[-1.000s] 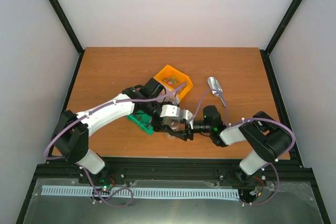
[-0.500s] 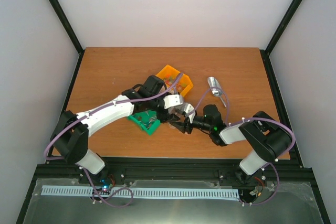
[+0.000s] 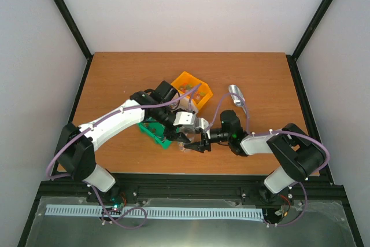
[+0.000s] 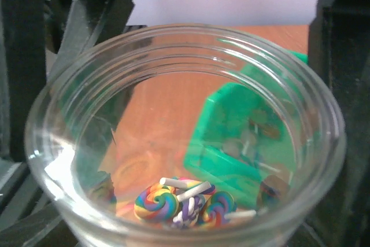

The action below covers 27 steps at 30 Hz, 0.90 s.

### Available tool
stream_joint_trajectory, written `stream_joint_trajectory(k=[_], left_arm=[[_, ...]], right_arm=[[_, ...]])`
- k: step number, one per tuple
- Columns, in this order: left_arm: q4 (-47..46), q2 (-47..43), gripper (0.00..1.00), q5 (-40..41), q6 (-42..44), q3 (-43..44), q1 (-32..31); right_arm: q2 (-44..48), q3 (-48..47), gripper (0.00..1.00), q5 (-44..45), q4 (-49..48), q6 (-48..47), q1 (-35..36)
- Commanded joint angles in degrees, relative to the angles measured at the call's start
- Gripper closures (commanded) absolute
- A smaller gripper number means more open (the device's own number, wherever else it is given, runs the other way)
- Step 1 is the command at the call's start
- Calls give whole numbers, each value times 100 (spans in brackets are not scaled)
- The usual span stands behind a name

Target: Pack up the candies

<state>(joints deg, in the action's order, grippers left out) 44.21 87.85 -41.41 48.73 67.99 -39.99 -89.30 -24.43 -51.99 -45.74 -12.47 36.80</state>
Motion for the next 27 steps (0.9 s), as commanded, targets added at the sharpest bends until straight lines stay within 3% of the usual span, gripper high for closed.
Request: stream_joint_trajectory(k=[1, 4, 7, 11, 18, 23, 27], left_arm=[[1418, 61, 34, -957, 1321, 437, -106], [739, -107, 31, -555, 500, 281, -98], [-602, -405, 16, 264, -551, -226, -97], [-1203, -361, 11, 1057, -1581, -260, -27], [-1849, -304, 13, 1143, -2385, -404, 3], [-1891, -178, 22, 1217, -2468, -361, 13], [-1787, -208, 31, 1043, -2195, -364, 38]], right_arm=[[149, -421, 81, -706, 405, -211, 20], [181, -385, 82, -295, 425, -285, 16], [185, -344, 82, 100, 318, -200, 21], [142, -320, 83, 820, 24, 47, 16], [19, -455, 84, 1577, -194, 364, 21], [47, -431, 85, 1767, -236, 474, 21], [132, -377, 85, 1429, -249, 426, -15]])
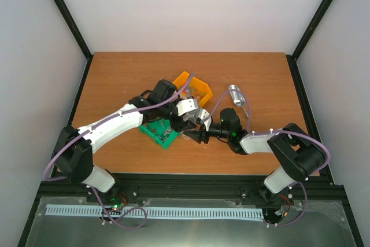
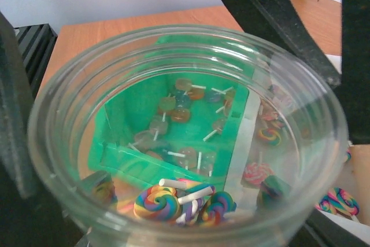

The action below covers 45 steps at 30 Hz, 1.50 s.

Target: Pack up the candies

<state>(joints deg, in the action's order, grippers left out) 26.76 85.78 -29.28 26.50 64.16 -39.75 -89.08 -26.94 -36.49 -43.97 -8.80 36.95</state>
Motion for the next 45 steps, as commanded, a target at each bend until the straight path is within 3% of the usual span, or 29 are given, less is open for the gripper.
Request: stream_joint_trajectory(k=[1, 7, 12, 14, 16, 19, 22, 26, 33, 40, 45], left_arm=[[18, -18, 32, -227, 168, 18, 19], [1862, 72, 37, -1515, 2141, 441, 55], [3108, 172, 35, -2200, 3174, 842, 55], [3116, 174, 32, -2102, 3025, 930, 59], [2402, 16, 29, -1707, 2395, 724, 50], [1082, -230, 17, -771, 1290, 284, 55], [888, -178, 8, -196, 663, 344, 55], [658, -122, 7, 61, 65, 343, 64], [305, -54, 9, -193, -646, 310, 70], [145, -46, 8, -277, -822, 422, 142], [951, -38, 7, -295, 609, 697, 177]], right_arm=[[121, -127, 85, -332, -436, 81, -64], [214, -357, 85, -2089, -100, 193, -153], [253, -548, 85, -2720, 315, 381, -154], [279, -529, 85, -2524, 316, 425, -153], [294, -493, 86, -2217, 301, 383, -153], [291, -452, 86, -1624, 220, 401, -153], [267, -475, 87, -976, 163, 503, -153], [165, -550, 87, -367, 97, 688, -153], [92, -542, 87, 174, -11, 868, -154], [148, -310, 87, -309, -426, 887, -153], [247, -250, 87, -1091, -319, 648, -160]])
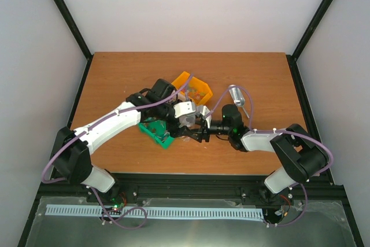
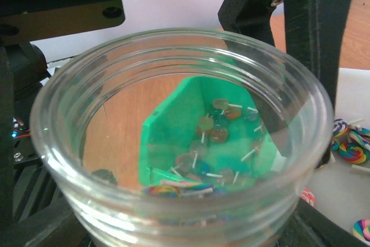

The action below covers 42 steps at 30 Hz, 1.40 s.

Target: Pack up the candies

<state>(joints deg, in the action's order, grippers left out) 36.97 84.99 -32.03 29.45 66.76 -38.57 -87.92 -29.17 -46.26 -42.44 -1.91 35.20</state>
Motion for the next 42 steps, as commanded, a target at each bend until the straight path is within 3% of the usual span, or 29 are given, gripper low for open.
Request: stream_joint_trajectory(k=[1, 5, 11, 14, 18, 22, 28, 36, 42], left_arm=[[118, 38, 8, 11, 591, 473, 64], [839, 37, 9, -73, 1604, 636, 84], [1599, 96, 9, -950, 2003, 879, 137], [1258, 100, 9, -917, 1539, 748, 139], [41, 18, 11, -496, 180, 288, 139], [-702, -144, 11, -50, -558, -101, 140], [-1249, -276, 14, 277, -854, -309, 139], [-1297, -261, 15, -11, -934, -310, 139], [-1058, -245, 34, -292, -692, -280, 139]], right_arm=[[146, -18, 87, -283, -408, -140, 13], [152, -83, 87, -803, 124, -711, 13], [150, -126, 88, -751, 473, -990, 13], [169, -120, 88, -592, 388, -920, 13], [178, -129, 88, -78, 212, -635, 13], [160, -114, 89, 236, 14, -394, 13], [117, -116, 89, 313, -96, -208, 13], [125, -117, 89, 391, -58, -213, 13], [168, -139, 89, 281, -73, -262, -2]])
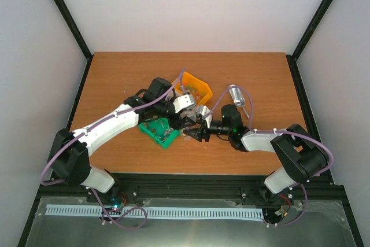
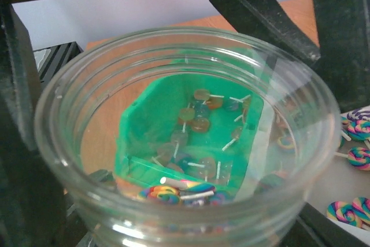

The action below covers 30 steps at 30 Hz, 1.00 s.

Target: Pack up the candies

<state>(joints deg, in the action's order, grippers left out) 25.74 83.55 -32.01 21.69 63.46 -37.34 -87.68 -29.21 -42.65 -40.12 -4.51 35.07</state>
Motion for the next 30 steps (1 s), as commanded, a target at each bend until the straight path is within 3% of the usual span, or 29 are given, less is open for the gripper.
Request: stream_joint_trajectory(k=[1, 6, 11, 14, 17, 20, 22, 25, 30], left_arm=[[121, -94, 37, -324, 151, 56, 16], [852, -106, 44, -1003, 973, 214, 25], [2919, 71, 43, -2642, 3078, 869, 25], [3725, 283, 42, -2874, 3733, 1318, 25], [3276, 238, 38, -2475, 3207, 1260, 25], [1921, -134, 23, -1694, 2056, 755, 25], [1608, -197, 18, -1218, 1617, 696, 25], [1227, -193, 15, -751, 965, 640, 34], [619, -298, 15, -718, 209, 354, 34]], right_arm=[[153, -143, 89, -148, -297, 4, -7], [172, -241, 88, -1185, -381, 205, -223], [144, -465, 88, -2406, -162, 305, -266], [214, -547, 88, -2585, -45, 401, -264], [292, -559, 88, -2305, 100, 340, -271], [304, -513, 90, -1800, 145, 275, -273], [304, -478, 90, -1463, 143, 227, -273], [288, -454, 90, -908, 75, 273, -273], [211, -390, 90, -439, -176, 505, -277]])
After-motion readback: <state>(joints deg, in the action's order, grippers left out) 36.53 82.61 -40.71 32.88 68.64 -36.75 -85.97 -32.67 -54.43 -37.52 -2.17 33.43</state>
